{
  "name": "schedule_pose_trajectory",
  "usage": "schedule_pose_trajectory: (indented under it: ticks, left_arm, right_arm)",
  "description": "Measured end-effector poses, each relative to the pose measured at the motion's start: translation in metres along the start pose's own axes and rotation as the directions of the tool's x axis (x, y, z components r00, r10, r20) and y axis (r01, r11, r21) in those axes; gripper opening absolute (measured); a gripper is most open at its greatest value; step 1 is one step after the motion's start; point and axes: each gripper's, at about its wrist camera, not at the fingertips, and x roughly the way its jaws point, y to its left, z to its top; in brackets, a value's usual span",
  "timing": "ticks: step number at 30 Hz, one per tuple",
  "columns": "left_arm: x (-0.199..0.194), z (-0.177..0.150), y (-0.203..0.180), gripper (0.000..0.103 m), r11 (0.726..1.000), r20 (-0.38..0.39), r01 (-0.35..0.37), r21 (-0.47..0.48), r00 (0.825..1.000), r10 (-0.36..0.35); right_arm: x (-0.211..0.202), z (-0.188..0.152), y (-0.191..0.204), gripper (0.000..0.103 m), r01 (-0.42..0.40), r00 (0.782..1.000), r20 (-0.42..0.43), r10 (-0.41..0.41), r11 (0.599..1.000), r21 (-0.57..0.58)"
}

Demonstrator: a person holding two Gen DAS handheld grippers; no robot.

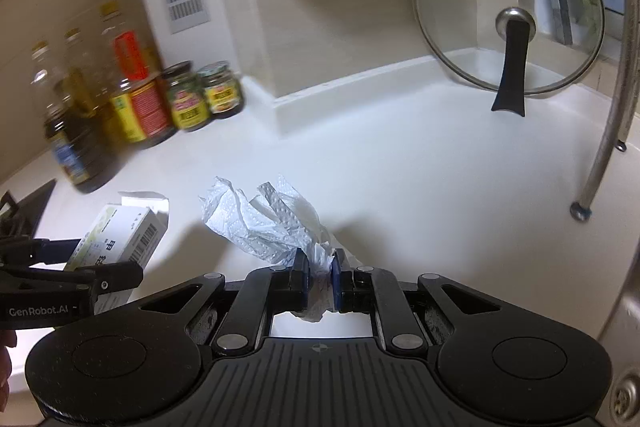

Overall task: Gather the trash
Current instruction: 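Carry the tissue and medicine box down over the wastebasket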

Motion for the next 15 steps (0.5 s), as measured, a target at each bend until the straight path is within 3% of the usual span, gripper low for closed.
schedule_pose_trajectory:
  ticks: [8, 15]
  left_arm:
    - [-0.060, -0.042, 0.036, 0.069, 1.000, 0.011, 0.017, 0.014, 1.000, -0.017]
    - [-0.084, -0.067, 0.041, 0.069, 0.999, 0.010, 0.030, -0.011, 0.999, -0.030]
  right_arm:
    - [-0.049, -0.041, 0.068, 0.011, -0.003, 1.000, 0.008, 0.003, 1.000, 0.003]
    - [-0.059, -0.064, 0.096, 0.011, -0.029, 0.999, -0.047, 0.027, 0.999, -0.042]
